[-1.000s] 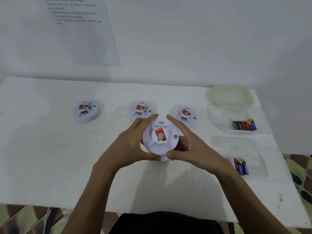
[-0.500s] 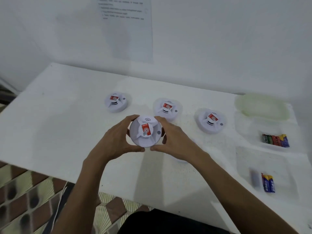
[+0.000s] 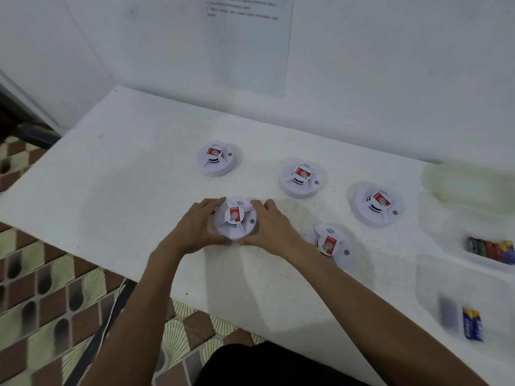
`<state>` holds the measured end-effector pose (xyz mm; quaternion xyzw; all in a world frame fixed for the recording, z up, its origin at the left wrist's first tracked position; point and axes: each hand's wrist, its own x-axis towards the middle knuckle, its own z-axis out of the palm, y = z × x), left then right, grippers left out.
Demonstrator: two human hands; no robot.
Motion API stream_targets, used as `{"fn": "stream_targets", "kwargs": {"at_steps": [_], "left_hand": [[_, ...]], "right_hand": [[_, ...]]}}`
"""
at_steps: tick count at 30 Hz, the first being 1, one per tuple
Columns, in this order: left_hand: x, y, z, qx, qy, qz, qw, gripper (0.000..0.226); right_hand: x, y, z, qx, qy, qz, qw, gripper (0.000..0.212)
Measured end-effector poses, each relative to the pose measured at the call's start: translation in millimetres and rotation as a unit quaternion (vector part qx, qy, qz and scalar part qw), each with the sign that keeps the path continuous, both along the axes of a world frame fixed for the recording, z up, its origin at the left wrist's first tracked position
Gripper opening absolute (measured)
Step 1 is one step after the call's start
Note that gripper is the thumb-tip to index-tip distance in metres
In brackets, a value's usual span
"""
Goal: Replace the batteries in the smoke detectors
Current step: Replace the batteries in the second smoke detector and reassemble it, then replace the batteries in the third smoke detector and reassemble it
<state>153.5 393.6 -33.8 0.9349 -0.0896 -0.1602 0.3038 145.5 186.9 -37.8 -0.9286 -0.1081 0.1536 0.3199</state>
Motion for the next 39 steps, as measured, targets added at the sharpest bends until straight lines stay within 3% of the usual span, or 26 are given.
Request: {"fn": "stream_targets", "kwargs": {"at_steps": [7, 10, 15, 19, 23, 27, 30, 35, 39], "left_hand": [[-2, -1, -2, 0.015, 0.018, 0.013, 1.0, 0.116], [-2, -4, 1, 0.028, 0.034, 0.006, 0.999, 0.115], [-5, -38, 32, 0.016, -0.036, -0.016, 0.999, 0.104], [-6, -95, 58, -0.049, -0.09, -0.057, 0.993, 0.079], [11, -155, 54, -0.054, -0.09, -0.131, 0.986, 0.069], [28, -218, 42, -0.048, -0.079, -0.187, 0.978, 0.073], [45, -256, 25, -0.011, -0.069, -0.229, 0.971, 0.085], [57, -295, 7, 0.045, -0.021, -0.241, 0.969, 0.101], [59, -308, -4, 0.073, -0.046, -0.229, 0.97, 0.118]], "right_hand": [[0, -1, 0, -0.024, 0.009, 0.012, 1.0, 0.105], [-3, -5, 7, -0.012, 0.025, 0.015, 1.0, 0.091], [-10, -35, 32, 0.024, 0.011, 0.011, 1.0, 0.065], [-16, -83, 52, 0.053, -0.035, -0.04, 0.997, 0.052], [-20, -145, 60, 0.015, -0.073, -0.12, 0.99, 0.049], [-24, -205, 52, -0.04, -0.087, -0.188, 0.978, 0.051], [-26, -238, 39, -0.093, -0.044, -0.221, 0.97, 0.057], [-23, -256, 23, -0.061, 0.036, -0.22, 0.973, 0.061], [-26, -259, 17, -0.048, 0.029, -0.219, 0.974, 0.067]]}}
